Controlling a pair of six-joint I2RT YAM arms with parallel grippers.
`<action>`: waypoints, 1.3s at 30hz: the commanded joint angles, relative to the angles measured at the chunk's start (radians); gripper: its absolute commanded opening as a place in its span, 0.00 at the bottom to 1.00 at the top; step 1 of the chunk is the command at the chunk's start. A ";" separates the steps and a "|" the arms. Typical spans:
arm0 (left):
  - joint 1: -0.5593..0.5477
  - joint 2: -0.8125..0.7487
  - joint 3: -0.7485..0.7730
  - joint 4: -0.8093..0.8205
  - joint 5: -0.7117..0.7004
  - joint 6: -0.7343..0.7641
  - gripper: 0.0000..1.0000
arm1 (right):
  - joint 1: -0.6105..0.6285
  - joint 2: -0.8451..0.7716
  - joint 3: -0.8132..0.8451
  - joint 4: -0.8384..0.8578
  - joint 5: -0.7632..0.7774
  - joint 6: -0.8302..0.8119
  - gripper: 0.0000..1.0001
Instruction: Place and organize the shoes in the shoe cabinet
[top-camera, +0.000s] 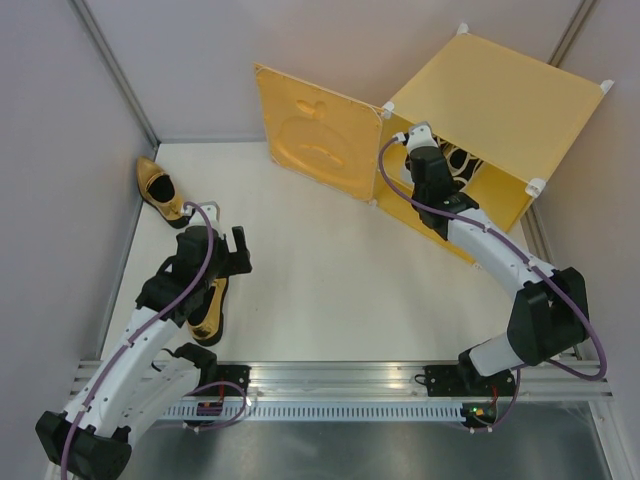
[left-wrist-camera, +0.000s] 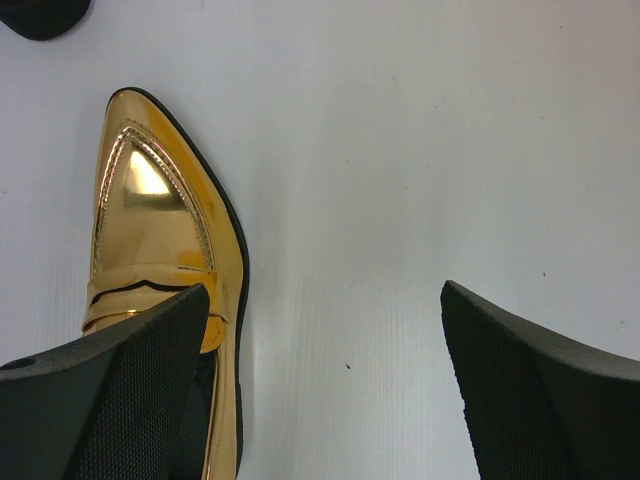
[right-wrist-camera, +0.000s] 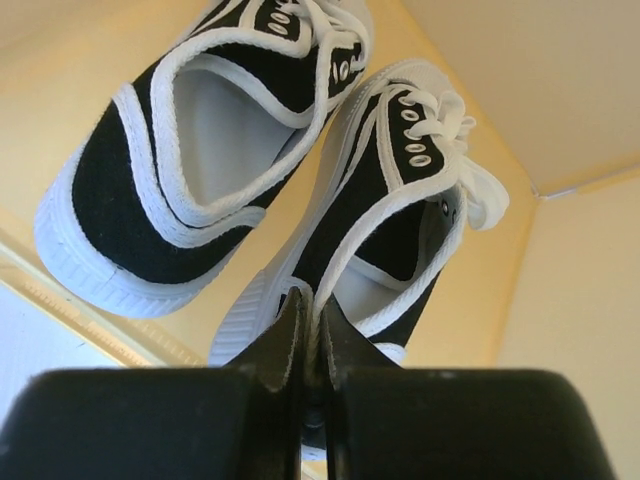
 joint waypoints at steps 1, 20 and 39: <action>0.005 -0.007 0.001 0.032 -0.001 0.028 1.00 | -0.032 0.012 0.016 0.086 0.028 -0.007 0.01; 0.005 -0.012 -0.001 0.031 0.001 0.029 1.00 | -0.046 -0.014 -0.081 0.095 0.078 0.003 0.21; 0.005 -0.010 -0.002 0.032 -0.001 0.029 1.00 | -0.043 -0.209 0.026 -0.164 -0.115 0.273 0.67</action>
